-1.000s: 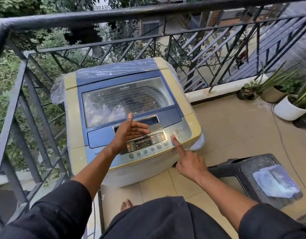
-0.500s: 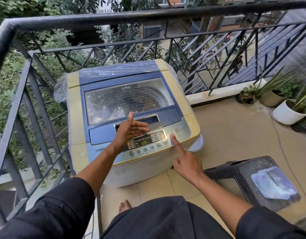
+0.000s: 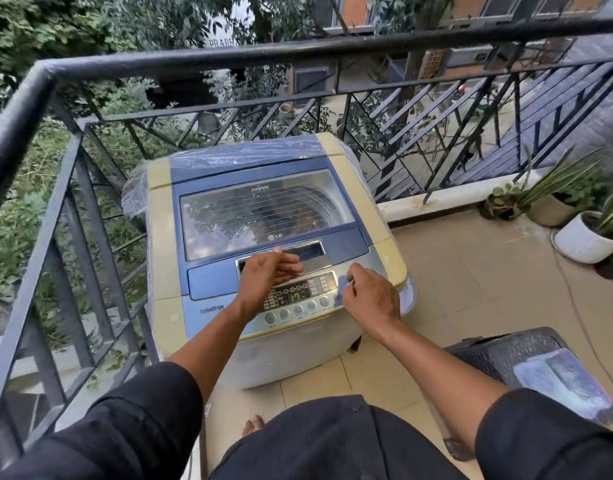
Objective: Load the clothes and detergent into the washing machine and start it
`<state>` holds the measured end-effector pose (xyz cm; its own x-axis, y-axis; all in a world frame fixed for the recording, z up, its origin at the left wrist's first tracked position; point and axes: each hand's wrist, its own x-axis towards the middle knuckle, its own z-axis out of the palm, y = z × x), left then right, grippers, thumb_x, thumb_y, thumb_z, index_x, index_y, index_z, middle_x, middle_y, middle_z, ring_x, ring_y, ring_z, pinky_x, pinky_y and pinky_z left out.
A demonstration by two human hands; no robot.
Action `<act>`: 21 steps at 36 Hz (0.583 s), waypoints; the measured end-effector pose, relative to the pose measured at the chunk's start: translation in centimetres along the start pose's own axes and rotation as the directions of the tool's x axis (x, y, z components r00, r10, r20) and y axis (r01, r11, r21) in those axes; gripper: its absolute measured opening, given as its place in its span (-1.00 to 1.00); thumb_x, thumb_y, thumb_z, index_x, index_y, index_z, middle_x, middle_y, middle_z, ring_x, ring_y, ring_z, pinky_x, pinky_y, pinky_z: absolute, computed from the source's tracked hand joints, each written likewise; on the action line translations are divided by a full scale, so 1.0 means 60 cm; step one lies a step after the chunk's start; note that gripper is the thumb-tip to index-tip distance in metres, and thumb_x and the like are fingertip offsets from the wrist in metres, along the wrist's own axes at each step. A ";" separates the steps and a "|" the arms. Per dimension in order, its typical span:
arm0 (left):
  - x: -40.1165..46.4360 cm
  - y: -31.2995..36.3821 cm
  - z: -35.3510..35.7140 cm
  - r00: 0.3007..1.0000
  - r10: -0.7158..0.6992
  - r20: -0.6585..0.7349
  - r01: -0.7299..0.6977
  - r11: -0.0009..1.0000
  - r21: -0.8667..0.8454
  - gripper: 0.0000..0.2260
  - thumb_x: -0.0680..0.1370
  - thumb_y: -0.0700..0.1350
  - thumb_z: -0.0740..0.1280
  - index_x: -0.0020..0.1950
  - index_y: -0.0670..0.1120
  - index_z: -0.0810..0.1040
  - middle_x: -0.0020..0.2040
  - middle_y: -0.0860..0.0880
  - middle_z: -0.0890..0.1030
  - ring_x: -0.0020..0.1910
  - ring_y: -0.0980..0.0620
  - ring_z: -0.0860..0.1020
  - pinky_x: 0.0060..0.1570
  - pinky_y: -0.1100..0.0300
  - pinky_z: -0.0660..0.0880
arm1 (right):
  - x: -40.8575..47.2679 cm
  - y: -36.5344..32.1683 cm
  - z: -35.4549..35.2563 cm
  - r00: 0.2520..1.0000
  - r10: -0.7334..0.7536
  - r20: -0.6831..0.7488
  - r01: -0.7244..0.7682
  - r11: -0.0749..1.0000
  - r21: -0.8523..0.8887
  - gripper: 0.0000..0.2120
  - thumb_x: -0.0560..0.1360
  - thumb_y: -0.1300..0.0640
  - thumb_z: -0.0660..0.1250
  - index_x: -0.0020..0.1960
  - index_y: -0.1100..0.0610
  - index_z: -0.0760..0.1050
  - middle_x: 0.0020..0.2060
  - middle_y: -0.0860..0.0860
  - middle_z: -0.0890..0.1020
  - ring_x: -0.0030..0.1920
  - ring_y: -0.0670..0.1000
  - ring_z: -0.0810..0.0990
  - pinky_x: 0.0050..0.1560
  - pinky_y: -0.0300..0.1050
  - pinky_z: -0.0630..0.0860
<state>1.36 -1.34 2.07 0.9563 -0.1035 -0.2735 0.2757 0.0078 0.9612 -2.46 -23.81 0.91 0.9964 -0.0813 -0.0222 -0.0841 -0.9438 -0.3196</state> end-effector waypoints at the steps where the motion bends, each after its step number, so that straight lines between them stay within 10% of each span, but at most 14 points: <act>1: 0.000 -0.001 0.000 1.000 -0.007 -0.006 0.007 1.000 -0.010 -0.57 0.77 0.02 0.14 0.15 -0.25 0.68 -0.01 -0.22 0.76 0.06 -0.20 0.73 0.18 0.01 0.65 | 0.008 -0.001 -0.004 1.000 0.001 -0.003 -0.001 1.000 -0.001 -0.92 0.58 0.13 0.21 -0.10 0.03 0.38 -0.23 -0.01 0.54 -0.22 0.06 0.52 -0.33 -0.07 0.33; 9: 0.034 0.031 0.002 0.966 -0.259 -0.019 0.258 0.964 -0.059 -0.60 0.76 0.00 0.18 0.08 -0.27 0.67 -0.09 -0.23 0.75 0.00 -0.23 0.74 0.00 0.04 0.70 | 0.079 -0.054 -0.032 0.993 -0.109 0.056 0.113 0.991 -0.075 -0.90 0.61 0.07 0.22 0.03 0.01 0.51 -0.02 -0.01 0.60 -0.05 0.08 0.54 -0.16 -0.07 0.36; 16: 0.041 0.066 0.009 0.962 -0.251 -0.104 0.272 0.904 0.331 -0.84 0.66 -0.16 0.33 0.03 -0.24 0.63 -0.26 -0.20 0.72 -0.34 -0.10 0.68 -0.27 0.06 0.66 | 0.140 -0.121 -0.058 0.970 -0.227 0.083 0.237 0.961 -0.144 -0.81 0.61 0.08 0.20 0.17 0.07 0.50 0.14 0.08 0.59 0.15 0.15 0.55 -0.08 -0.05 0.40; 21: 0.043 0.100 -0.022 0.981 0.160 -0.110 0.059 0.294 0.954 -0.80 0.59 0.00 0.28 0.02 -0.03 0.68 -0.07 -0.08 0.73 -0.05 -0.16 0.68 -0.06 0.08 0.59 | 0.180 -0.156 -0.078 0.954 -0.291 0.066 0.298 0.940 -0.163 -0.66 0.65 -0.05 0.18 0.35 0.08 0.43 0.26 0.12 0.57 0.28 0.20 0.49 0.17 0.08 0.47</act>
